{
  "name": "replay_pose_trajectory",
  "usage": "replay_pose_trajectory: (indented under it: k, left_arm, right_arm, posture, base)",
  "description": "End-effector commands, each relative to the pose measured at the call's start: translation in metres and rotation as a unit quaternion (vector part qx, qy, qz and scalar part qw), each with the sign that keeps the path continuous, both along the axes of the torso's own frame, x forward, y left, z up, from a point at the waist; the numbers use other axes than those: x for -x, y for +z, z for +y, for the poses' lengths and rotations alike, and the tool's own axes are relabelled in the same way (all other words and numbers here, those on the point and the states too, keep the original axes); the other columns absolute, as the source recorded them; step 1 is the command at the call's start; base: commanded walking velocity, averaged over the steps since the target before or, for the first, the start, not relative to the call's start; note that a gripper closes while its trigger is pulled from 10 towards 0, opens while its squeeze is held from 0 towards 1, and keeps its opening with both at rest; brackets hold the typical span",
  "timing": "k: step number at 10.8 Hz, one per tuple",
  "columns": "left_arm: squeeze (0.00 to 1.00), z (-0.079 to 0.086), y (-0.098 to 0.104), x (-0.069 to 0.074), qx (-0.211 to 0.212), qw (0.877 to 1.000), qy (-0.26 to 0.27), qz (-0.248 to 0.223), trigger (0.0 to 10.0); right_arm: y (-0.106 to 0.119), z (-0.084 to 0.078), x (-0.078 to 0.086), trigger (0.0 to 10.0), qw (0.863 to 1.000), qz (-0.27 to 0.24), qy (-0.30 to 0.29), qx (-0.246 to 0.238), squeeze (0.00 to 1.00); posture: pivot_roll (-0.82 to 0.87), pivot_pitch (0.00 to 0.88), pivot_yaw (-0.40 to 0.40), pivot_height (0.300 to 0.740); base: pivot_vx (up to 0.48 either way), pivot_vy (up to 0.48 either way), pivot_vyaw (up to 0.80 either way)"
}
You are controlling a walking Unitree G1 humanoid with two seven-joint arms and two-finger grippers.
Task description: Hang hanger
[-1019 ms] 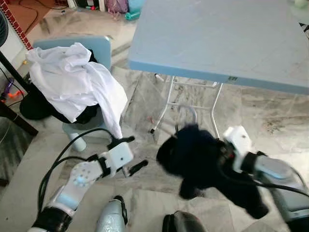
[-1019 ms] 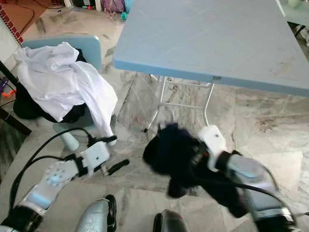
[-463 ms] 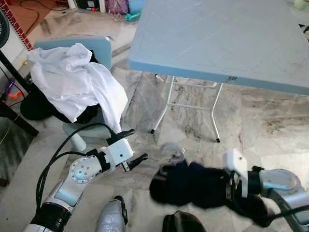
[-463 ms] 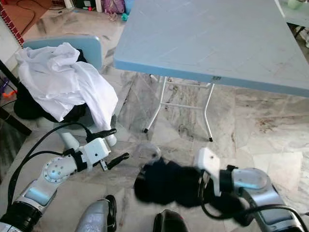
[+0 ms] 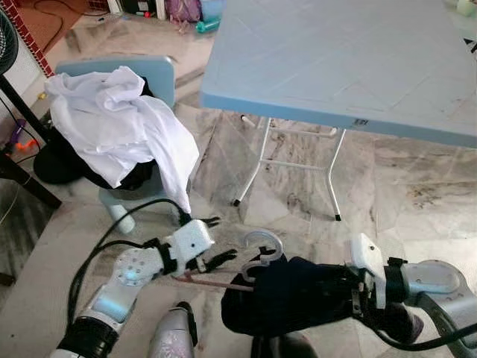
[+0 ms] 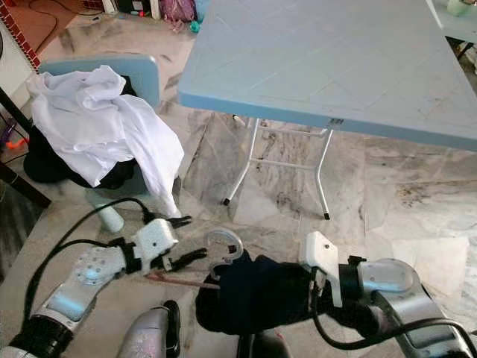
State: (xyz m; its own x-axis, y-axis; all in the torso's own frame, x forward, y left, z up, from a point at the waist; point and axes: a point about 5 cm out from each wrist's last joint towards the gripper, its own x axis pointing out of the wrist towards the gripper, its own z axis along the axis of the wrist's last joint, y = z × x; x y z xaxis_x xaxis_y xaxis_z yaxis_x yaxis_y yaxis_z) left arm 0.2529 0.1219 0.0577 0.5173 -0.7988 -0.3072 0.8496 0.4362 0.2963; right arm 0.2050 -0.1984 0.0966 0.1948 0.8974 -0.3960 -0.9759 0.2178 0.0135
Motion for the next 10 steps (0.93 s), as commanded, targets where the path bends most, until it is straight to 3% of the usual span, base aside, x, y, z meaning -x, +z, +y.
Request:
replay_pose_trajectory:
  k: [1,2,3,4,5,6,7,8,9,10]
  left_arm:
    - [0.0,-0.002,0.007,-0.005,-0.004,1.0,0.001,-0.025,10.0]
    - [0.0,0.0,0.009,-0.005,-0.005,1.0,0.001,-0.025,10.0]
    - [0.0,0.001,0.008,-0.001,0.011,1.0,-0.003,0.005,10.0]
    - [1.0,0.001,0.006,0.002,0.011,1.0,-0.011,0.015,10.0]
    - [1.0,0.001,0.001,0.009,0.003,0.998,-0.038,0.045,10.0]
    - [1.0,0.002,-0.002,0.011,-0.017,0.998,-0.046,0.046,10.0]
    - [1.0,0.006,-0.006,0.011,-0.04,0.997,-0.046,0.04,10.0]
    - [1.0,0.014,-0.005,0.008,-0.057,0.997,-0.035,0.029,10.0]
    - [0.56,0.017,-0.002,0.003,-0.066,0.997,-0.03,0.016,10.0]
    - [0.55,0.017,0.004,-0.003,-0.058,0.998,-0.021,0.003,10.0]
  right_arm:
    - [-0.01,-0.007,-0.002,10.0,0.998,-0.02,0.006,0.06,0.0]
    - [-0.016,-0.012,-0.011,10.0,0.993,-0.062,-0.019,0.098,0.0]
    - [-0.015,-0.011,-0.025,10.0,0.989,-0.099,-0.063,0.094,0.0]
    - [-0.01,-0.009,-0.031,10.0,0.987,-0.116,-0.078,0.079,0.0]
    - [-0.005,-0.01,-0.041,10.0,0.98,-0.148,-0.1,0.085,0.0]
    - [-0.004,-0.009,-0.044,10.0,0.98,-0.155,-0.104,0.073,0.0]
    - [-0.002,-0.006,-0.041,10.0,0.983,-0.155,-0.086,0.044,0.0]
    - [0.001,-0.005,-0.03,10.0,0.991,-0.12,-0.049,0.019,0.0]
    - [0.001,-0.01,-0.028,10.0,0.992,-0.116,-0.041,0.034,0.0]
    - [-0.001,-0.013,-0.03,10.0,0.991,-0.12,-0.04,0.046,0.0]
  posture:
    - [-0.02,0.169,-0.045,0.74]
    - [-0.02,0.171,-0.046,0.74]
    - [-0.02,0.171,-0.046,0.74]
    - [-0.01,0.175,-0.045,0.74]
    - [-0.01,0.176,-0.045,0.74]
    - [-0.01,0.176,-0.046,0.74]
    - [-0.01,0.179,-0.046,0.74]
    - [-0.02,0.181,-0.047,0.74]
    - [-0.02,0.182,-0.049,0.74]
    - [-0.02,0.183,-0.051,0.74]
  base:
    - [0.0,0.0,0.0]
    - [0.0,0.0,0.0]
    - [0.0,0.0,0.0]
    - [0.0,0.0,0.0]
    - [0.0,0.0,0.0]
    - [0.0,0.0,0.0]
    - [0.0,0.0,0.0]
    - [0.0,0.0,0.0]
    - [0.0,0.0,0.0]
    - [0.0,0.0,0.0]
